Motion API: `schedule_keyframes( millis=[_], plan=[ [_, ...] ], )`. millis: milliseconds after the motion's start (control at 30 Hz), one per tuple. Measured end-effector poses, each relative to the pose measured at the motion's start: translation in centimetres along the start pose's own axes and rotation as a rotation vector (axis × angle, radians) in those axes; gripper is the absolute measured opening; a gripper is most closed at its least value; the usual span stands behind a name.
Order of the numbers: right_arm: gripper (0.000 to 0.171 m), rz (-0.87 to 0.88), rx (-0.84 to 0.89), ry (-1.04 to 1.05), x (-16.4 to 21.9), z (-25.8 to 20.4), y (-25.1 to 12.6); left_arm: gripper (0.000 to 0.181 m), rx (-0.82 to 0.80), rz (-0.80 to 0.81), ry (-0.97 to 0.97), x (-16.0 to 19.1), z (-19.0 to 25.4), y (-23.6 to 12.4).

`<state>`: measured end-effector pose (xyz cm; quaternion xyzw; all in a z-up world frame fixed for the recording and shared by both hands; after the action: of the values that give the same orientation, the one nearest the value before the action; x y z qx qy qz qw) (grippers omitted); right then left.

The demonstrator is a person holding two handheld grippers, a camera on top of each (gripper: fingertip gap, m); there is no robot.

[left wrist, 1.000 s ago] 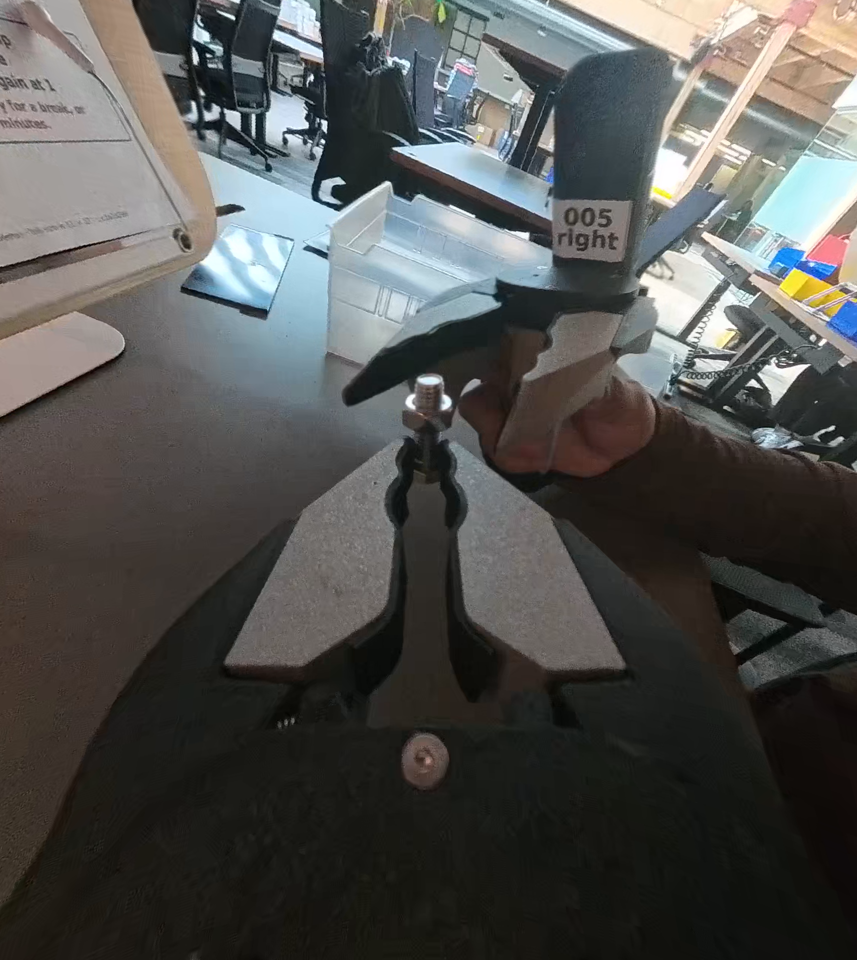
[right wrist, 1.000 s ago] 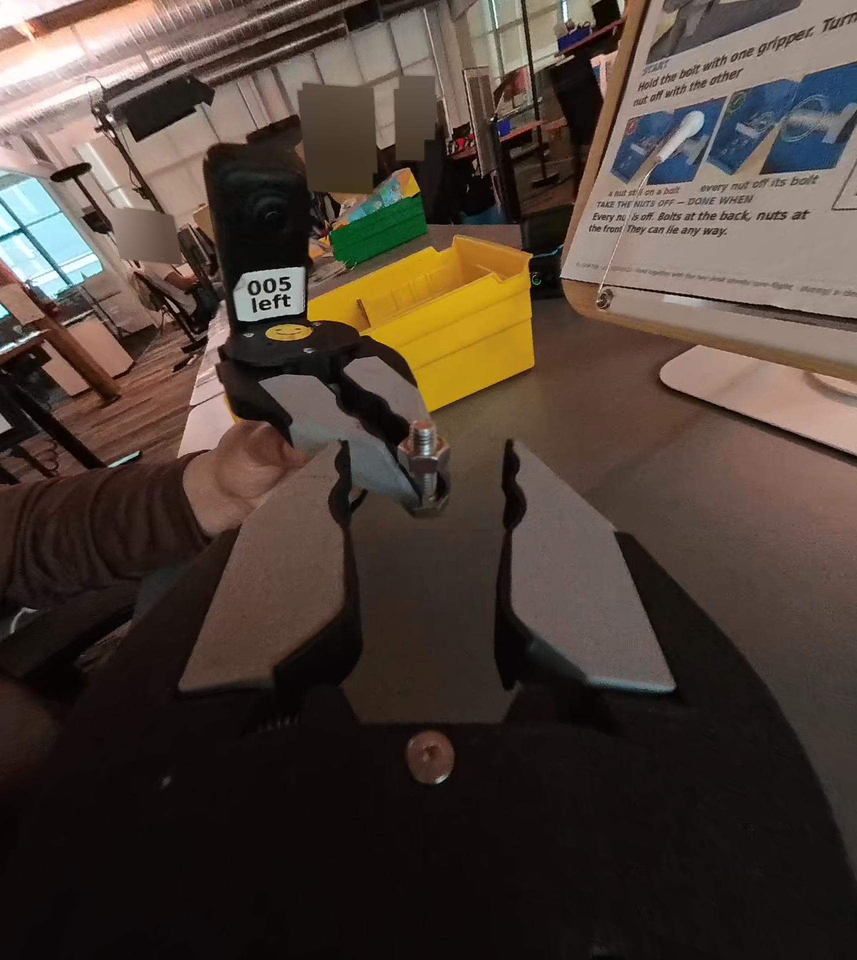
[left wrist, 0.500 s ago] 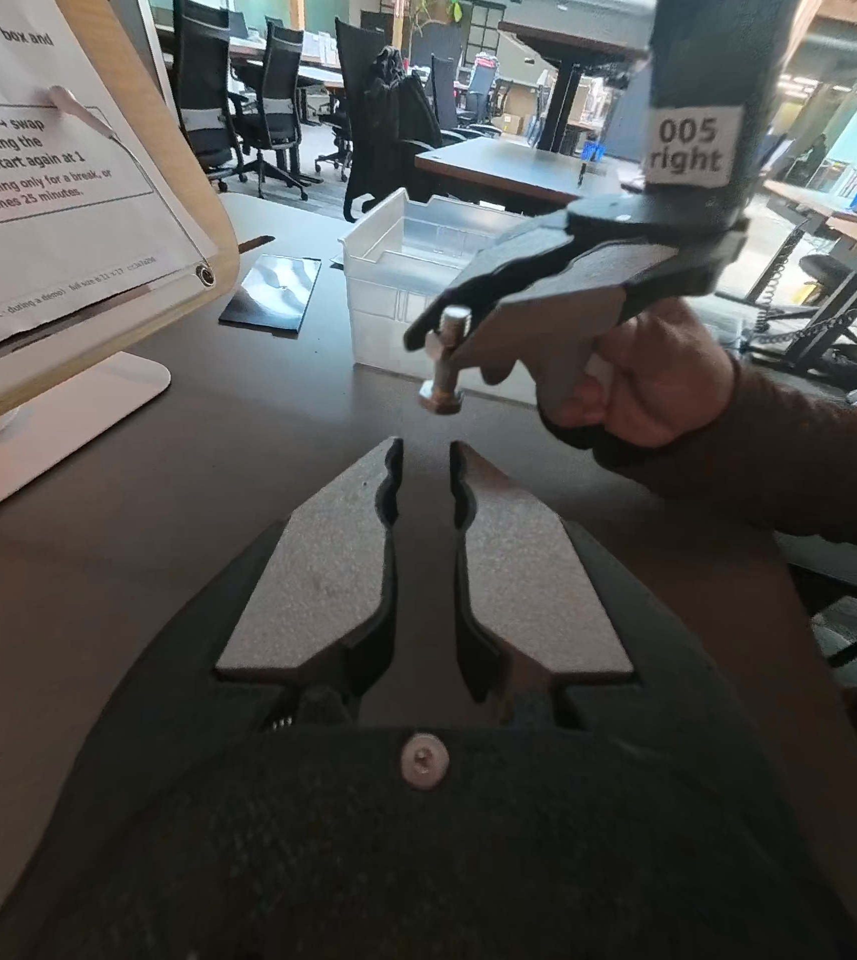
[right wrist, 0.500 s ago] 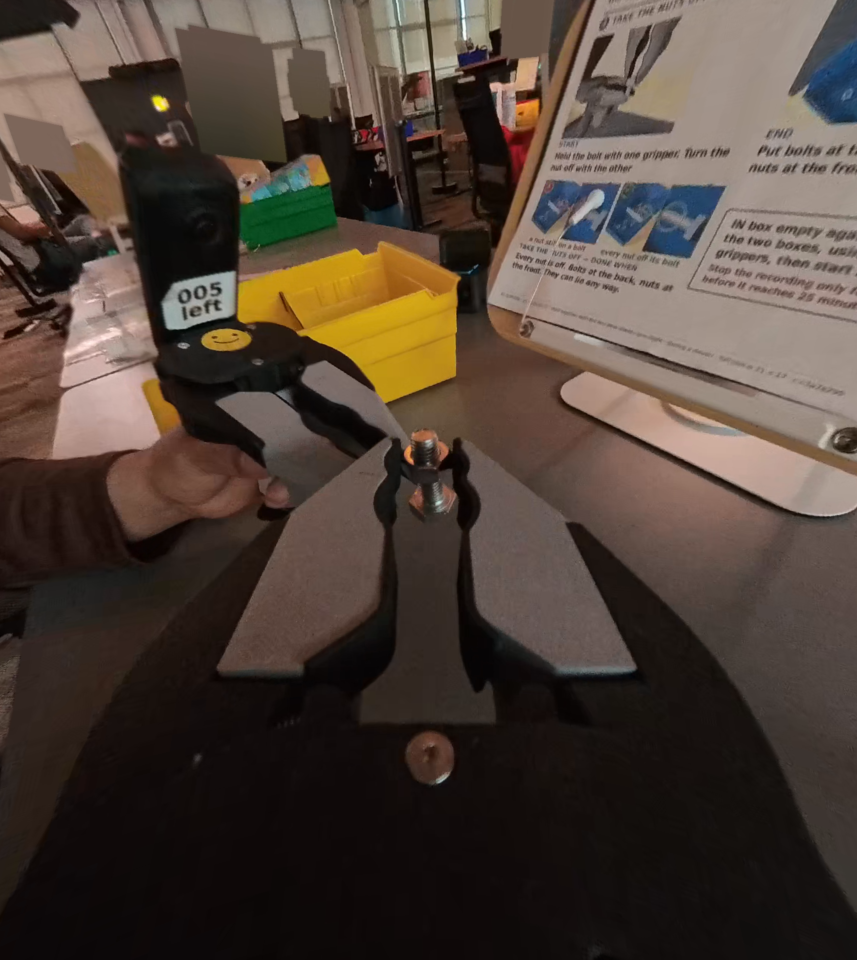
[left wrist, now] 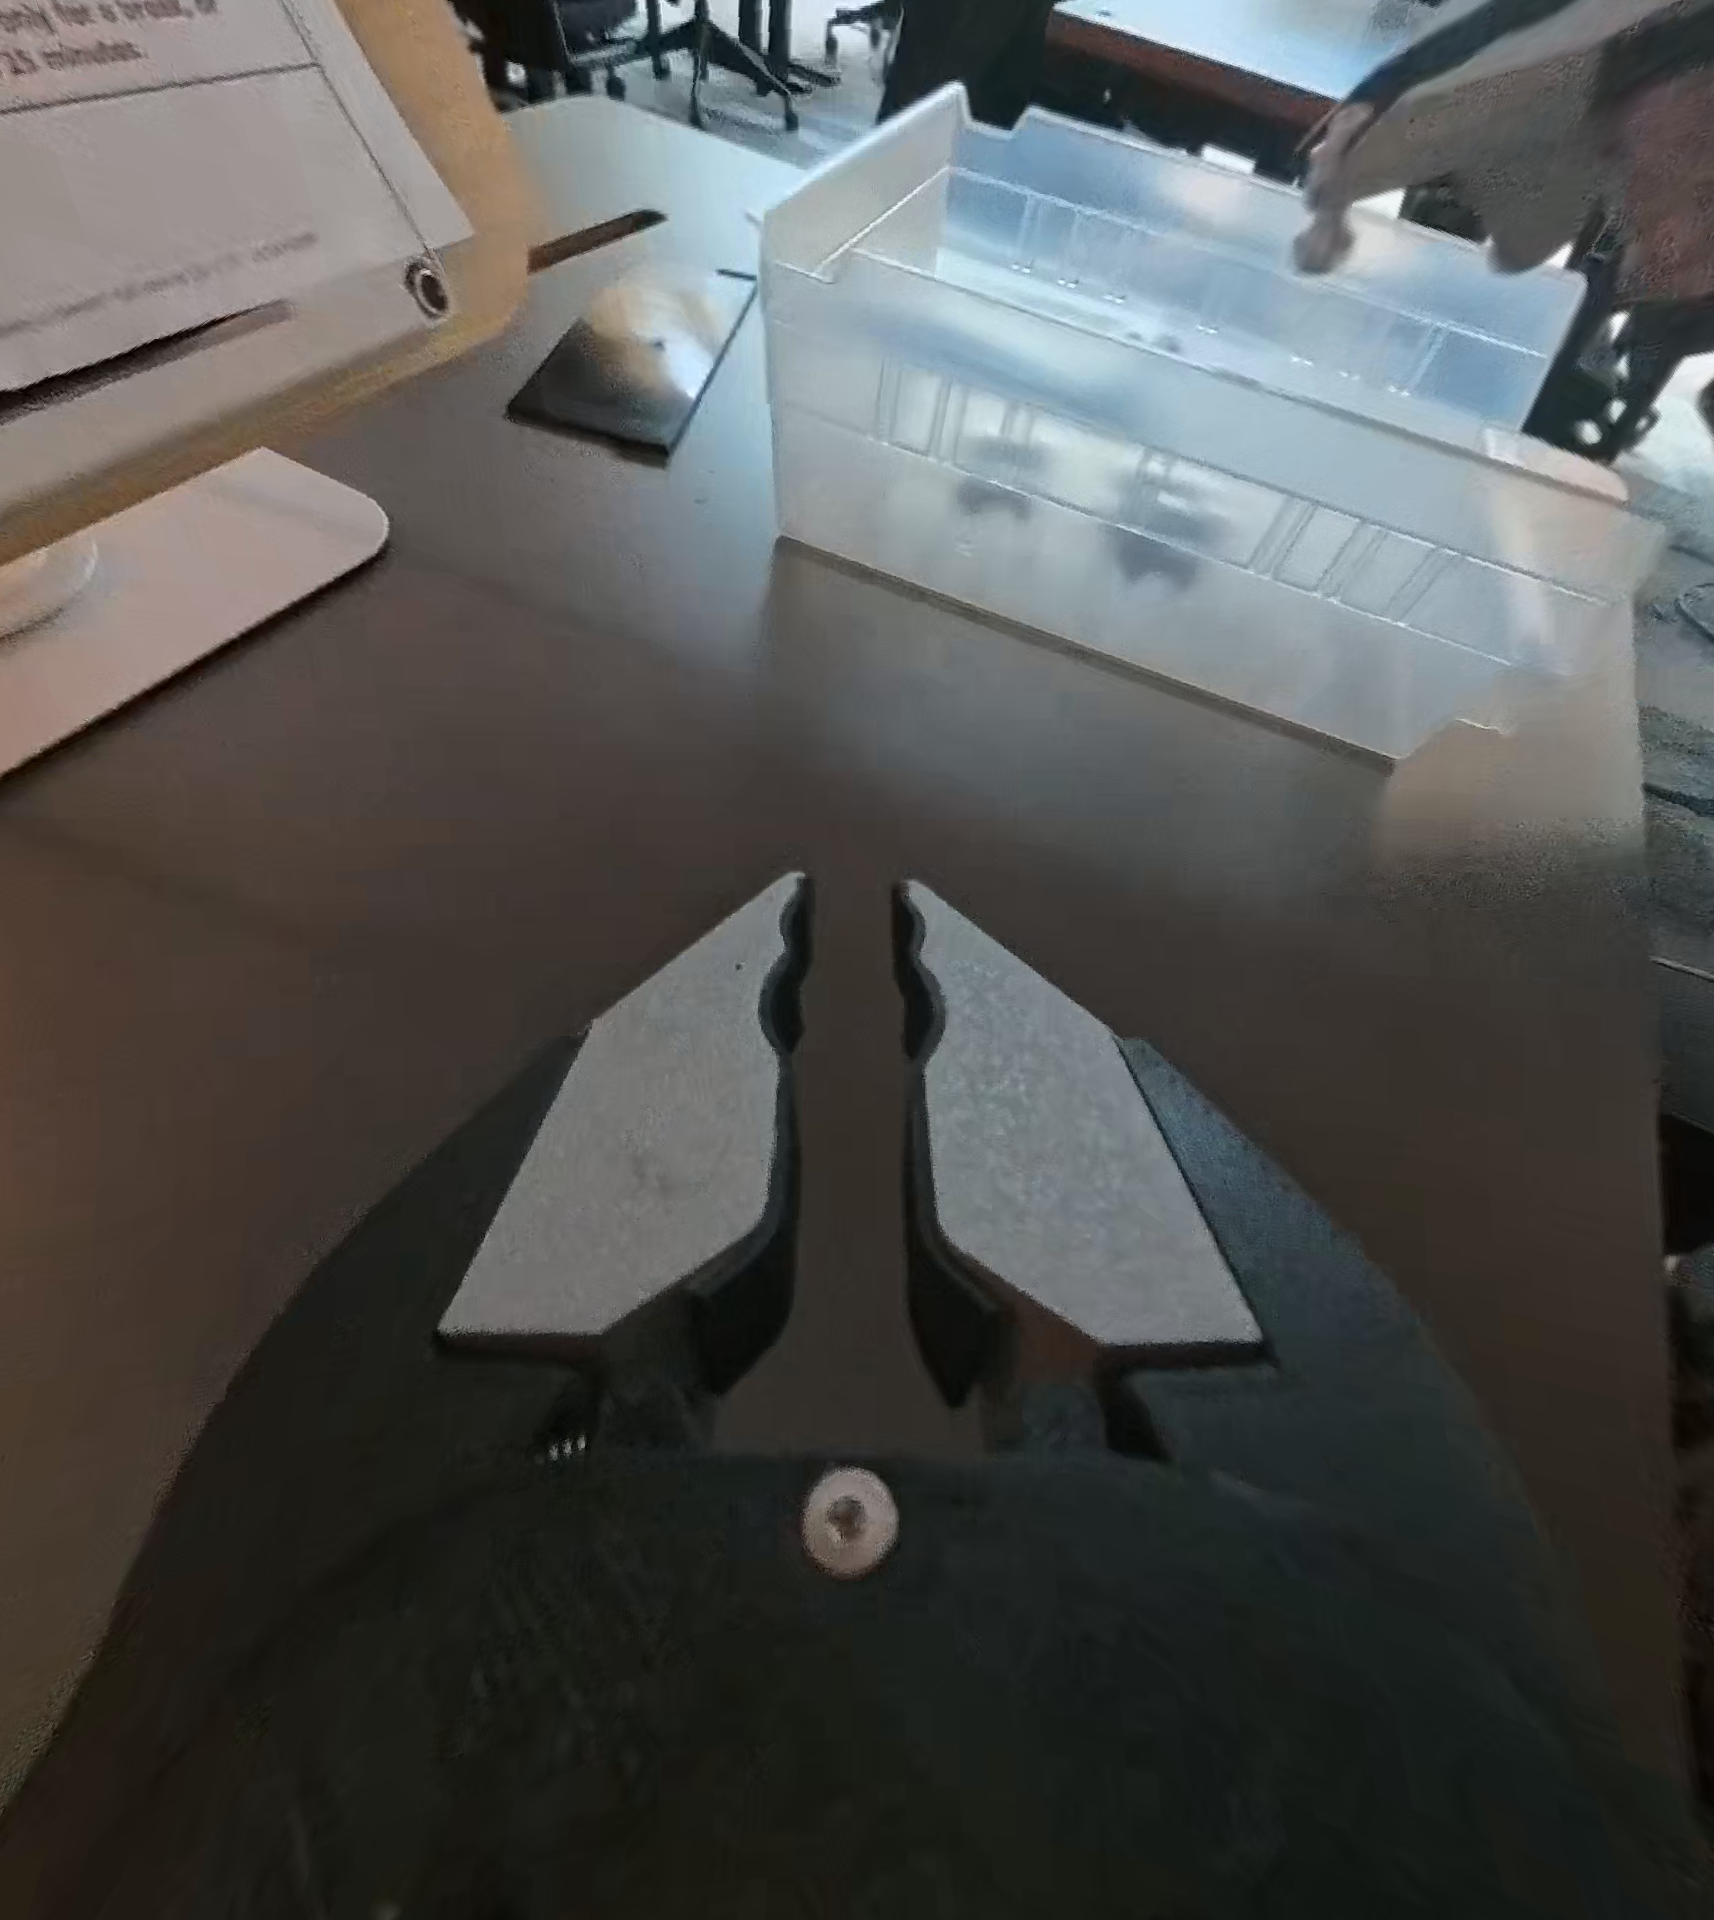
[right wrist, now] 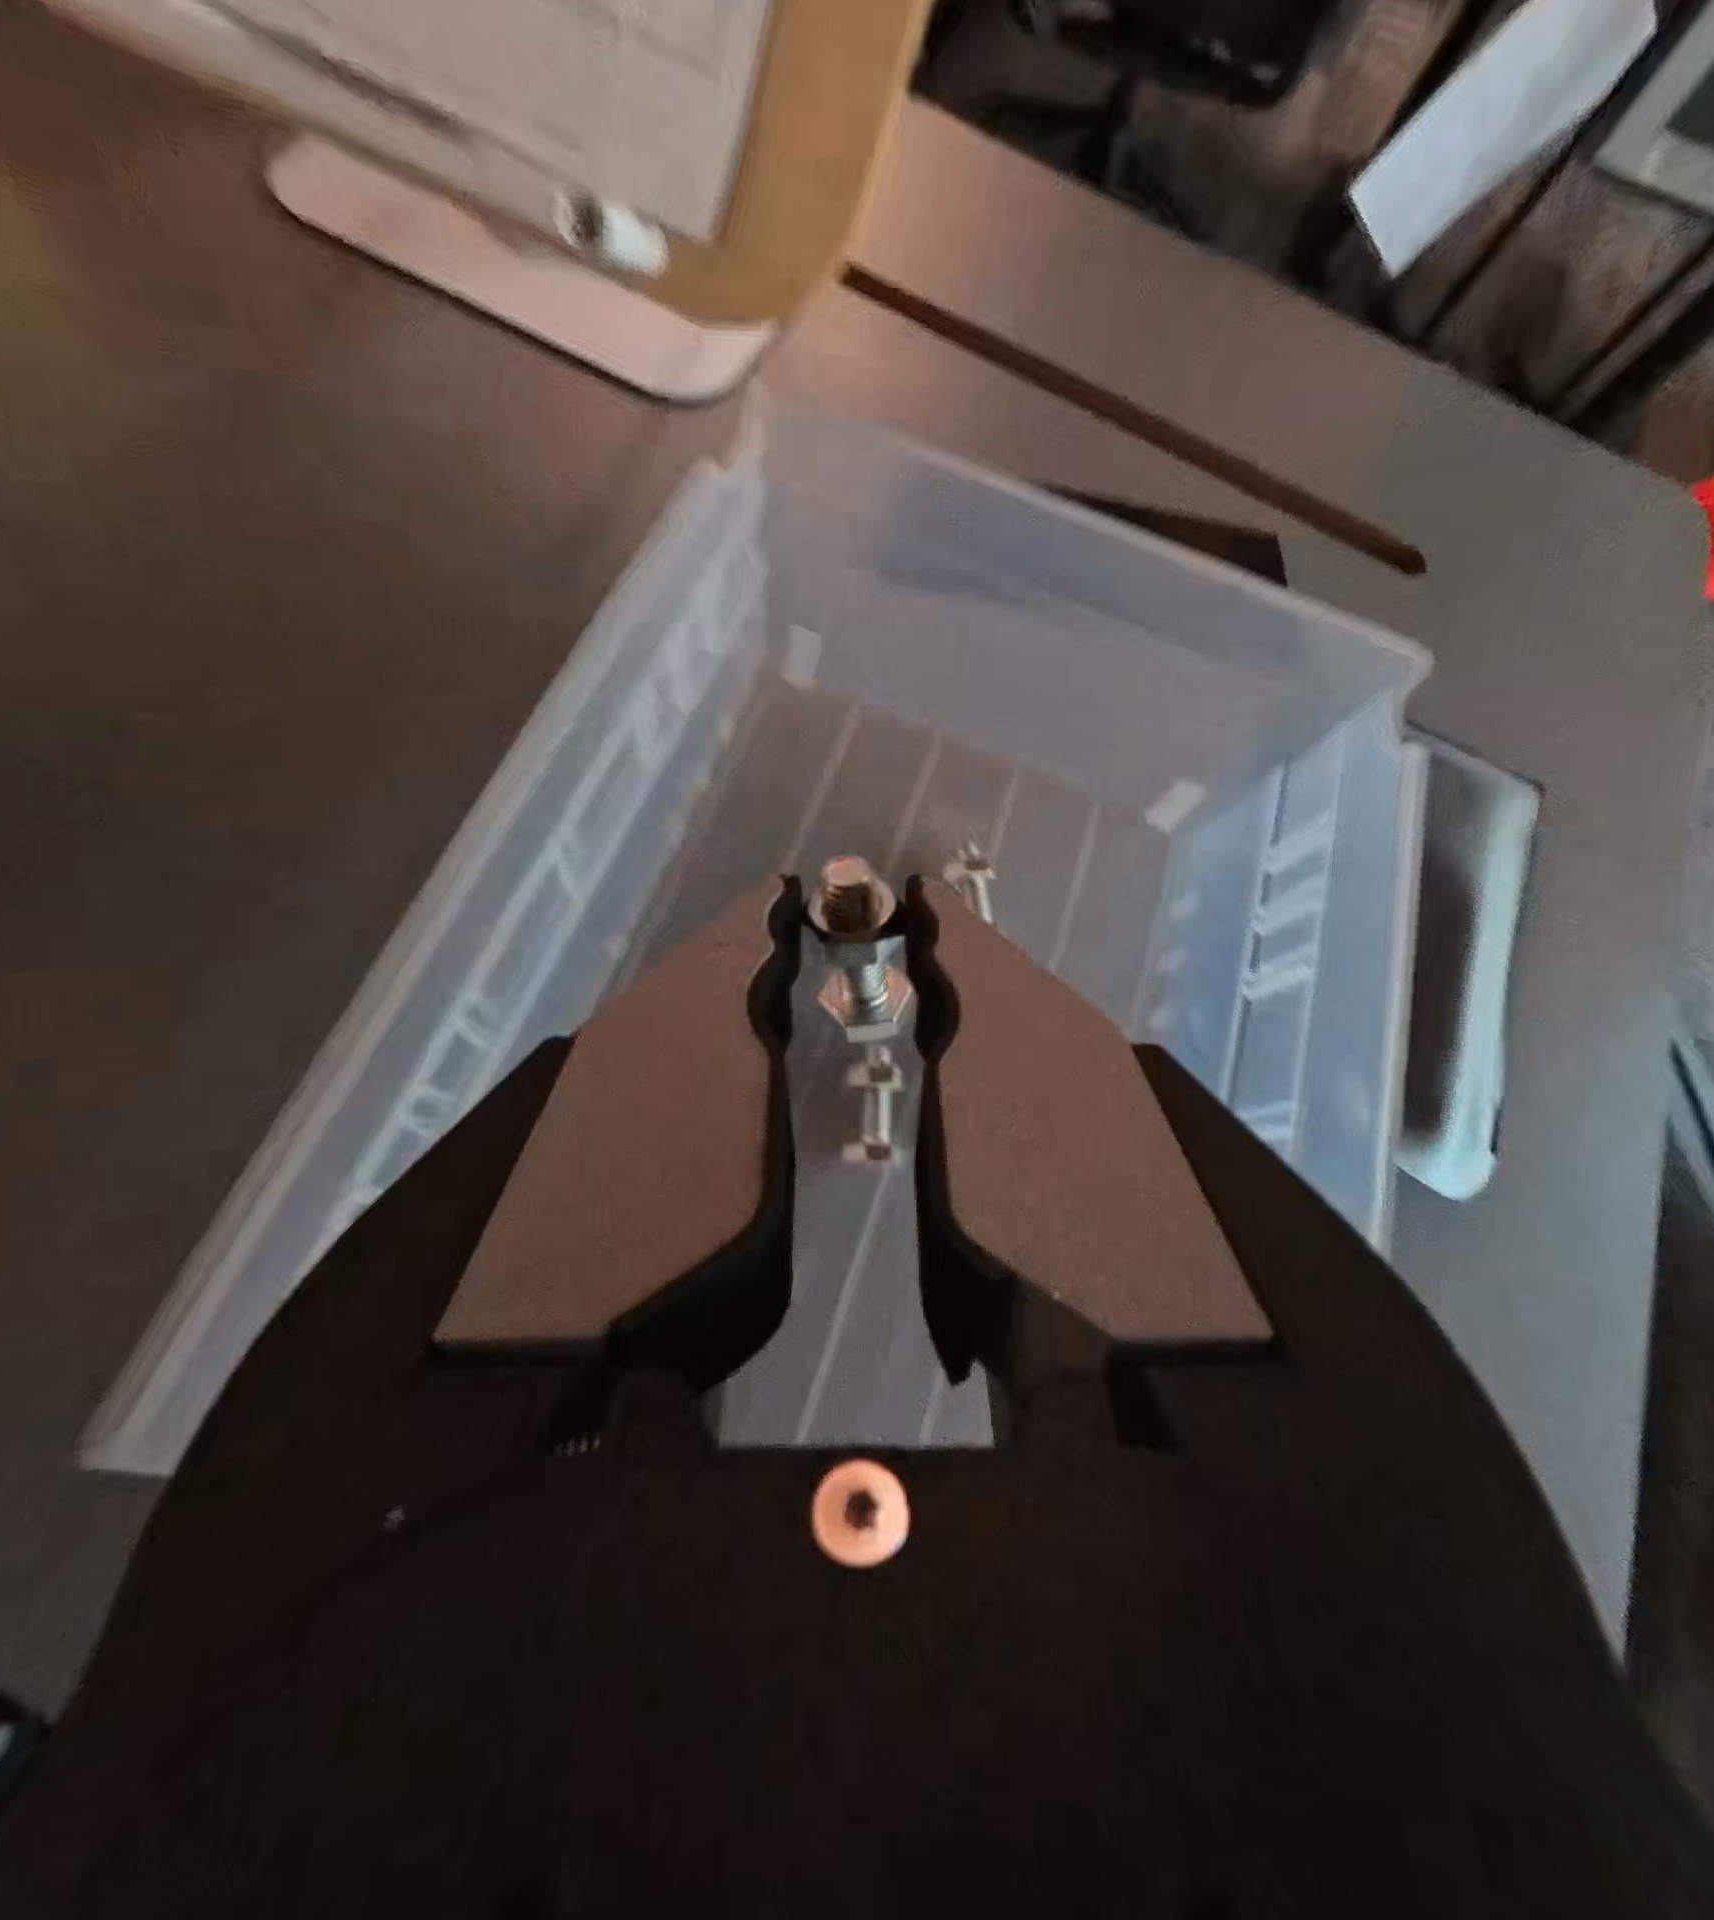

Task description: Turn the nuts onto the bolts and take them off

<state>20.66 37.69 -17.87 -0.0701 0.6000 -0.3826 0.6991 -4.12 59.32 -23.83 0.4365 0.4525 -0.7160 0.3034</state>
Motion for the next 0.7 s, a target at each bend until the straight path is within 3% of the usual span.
schedule_keyframes(
  millis=[100, 200, 267, 433, 533, 600, 700],
  plan=[
    [0.016, -0.192, 0.130, -0.083, 4.0, 2.2, 3.3, 0.028, -0.005, -0.043, 0.045, -0.2, 3.8, -1.5],
    [0.017, -0.344, 0.151, -0.121, 6.5, 3.2, 5.9, 0.038, 0.010, -0.068, 0.031, 0.0, 6.4, -4.3],
    [0.032, -0.350, 0.159, -0.126, 6.7, 3.4, 6.4, 0.054, -0.043, -0.086, 0.025, 0.3, 7.0, -6.9],
    [0.037, -0.132, 0.129, -0.017, 5.0, 2.9, 2.4, 0.062, -0.272, -0.112, -0.003, 1.0, 6.5, -13.8],
    [0.050, 0.053, -0.068, 0.090, 4.4, 0.5, -2.0, 0.067, -0.376, -0.111, -0.082, 2.5, 5.7, -17.6],
    [0.068, 0.222, -0.198, 0.151, 4.0, -1.7, -5.5, 0.072, -0.454, -0.125, -0.123, 4.0, 5.2, -19.7],
    [0.064, 0.327, -0.333, 0.185, 4.1, -5.0, -8.9, 0.073, -0.539, -0.123, -0.176, 6.1, 4.3, -21.3]
  ],
)
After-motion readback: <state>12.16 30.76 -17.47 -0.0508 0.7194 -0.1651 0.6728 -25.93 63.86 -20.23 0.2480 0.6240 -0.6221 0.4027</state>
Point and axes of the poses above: each gripper's, where its closed fingertips meet, y out along the fingers, x out of its underside, z = x × y across the jaws, the point moved 6 cm from there along -y, back along the fingers, and after that the axes turned 11 degrees about x, right-handed, at the moved point
